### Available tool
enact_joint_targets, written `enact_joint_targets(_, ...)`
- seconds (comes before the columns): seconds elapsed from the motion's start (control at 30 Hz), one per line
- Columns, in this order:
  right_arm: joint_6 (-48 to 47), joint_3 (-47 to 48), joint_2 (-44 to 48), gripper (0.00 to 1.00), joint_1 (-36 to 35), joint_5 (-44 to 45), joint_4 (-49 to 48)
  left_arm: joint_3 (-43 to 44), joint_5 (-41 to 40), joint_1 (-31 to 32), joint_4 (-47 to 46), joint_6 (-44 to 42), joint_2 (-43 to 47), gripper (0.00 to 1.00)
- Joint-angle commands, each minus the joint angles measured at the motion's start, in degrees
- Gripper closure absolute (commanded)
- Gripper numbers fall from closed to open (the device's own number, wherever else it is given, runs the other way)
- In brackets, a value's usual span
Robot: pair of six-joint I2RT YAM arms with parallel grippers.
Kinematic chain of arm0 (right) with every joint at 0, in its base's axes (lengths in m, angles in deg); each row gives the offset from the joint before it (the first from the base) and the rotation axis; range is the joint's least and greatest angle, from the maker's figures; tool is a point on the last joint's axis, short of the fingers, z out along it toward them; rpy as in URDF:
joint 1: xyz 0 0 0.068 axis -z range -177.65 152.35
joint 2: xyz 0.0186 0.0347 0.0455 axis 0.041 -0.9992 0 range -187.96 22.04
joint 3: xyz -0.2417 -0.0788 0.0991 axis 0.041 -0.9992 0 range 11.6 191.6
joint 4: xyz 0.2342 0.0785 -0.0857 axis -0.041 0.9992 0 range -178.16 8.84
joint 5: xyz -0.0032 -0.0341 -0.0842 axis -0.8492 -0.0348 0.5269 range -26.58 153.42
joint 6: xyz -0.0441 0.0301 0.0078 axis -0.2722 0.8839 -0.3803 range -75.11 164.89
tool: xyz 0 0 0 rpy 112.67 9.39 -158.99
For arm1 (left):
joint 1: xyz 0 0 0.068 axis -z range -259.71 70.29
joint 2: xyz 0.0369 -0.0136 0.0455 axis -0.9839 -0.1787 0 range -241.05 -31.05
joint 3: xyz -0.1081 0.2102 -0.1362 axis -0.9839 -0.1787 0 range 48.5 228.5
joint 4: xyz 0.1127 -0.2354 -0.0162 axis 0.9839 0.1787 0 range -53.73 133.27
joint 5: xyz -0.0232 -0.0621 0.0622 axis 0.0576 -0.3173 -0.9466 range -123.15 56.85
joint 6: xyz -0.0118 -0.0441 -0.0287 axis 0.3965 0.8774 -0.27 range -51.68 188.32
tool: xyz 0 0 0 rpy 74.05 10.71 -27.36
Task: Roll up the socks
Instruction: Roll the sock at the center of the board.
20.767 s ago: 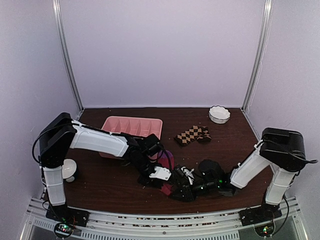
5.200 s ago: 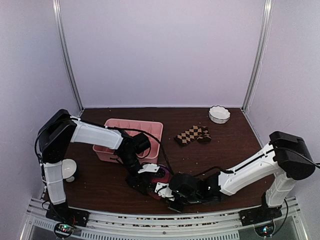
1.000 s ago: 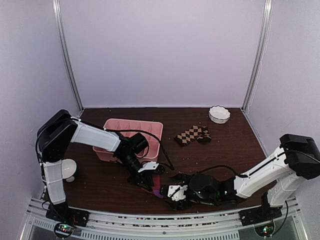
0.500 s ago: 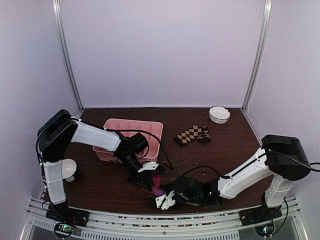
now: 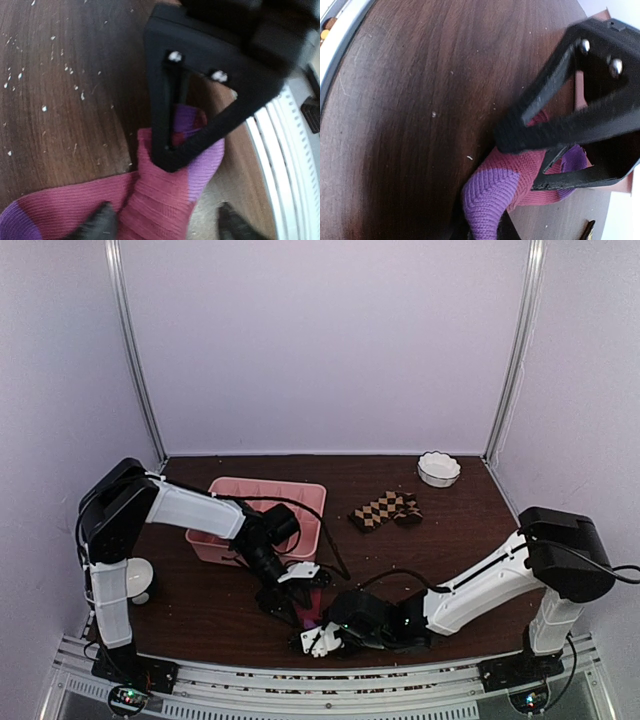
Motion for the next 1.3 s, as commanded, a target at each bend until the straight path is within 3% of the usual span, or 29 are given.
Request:
enact_joint_targets(0.0, 9.52, -1.34, 1.2, 1.0, -0.35, -4.88, 6.64, 0.52, -4.39, -1.23, 3.38, 1.43, 3.23, 0.02)
enact_joint_targets(0.2, 14.27, -4.64, 3.82, 1.0, -1.98, -6.47, 8.28, 0.79, -3.65, -1.99, 5.1, 1.67, 7.65, 0.02)
enact_joint_targets(0.6, 14.36, -3.01, 4.15, 1.0, -3.63, -4.9, 11.05, -1.71, -10.88, -2.0, -0.37, -0.04, 3.28, 0.02)
enact_joint_targets(0.87, 10.98, -0.91, 2.25, 1.0, -3.48, -1.99, 10.01, 5.14, -3.9, -1.9, 7.44, -2.94, -2.35, 0.02)
enact_joint_targets(1.27, 7.32, 3.49, -0.63, 1.0, -1.96, -4.34, 13.67, 8.07, 0.54, -0.35, 13.71, -6.16, -5.2, 0.02)
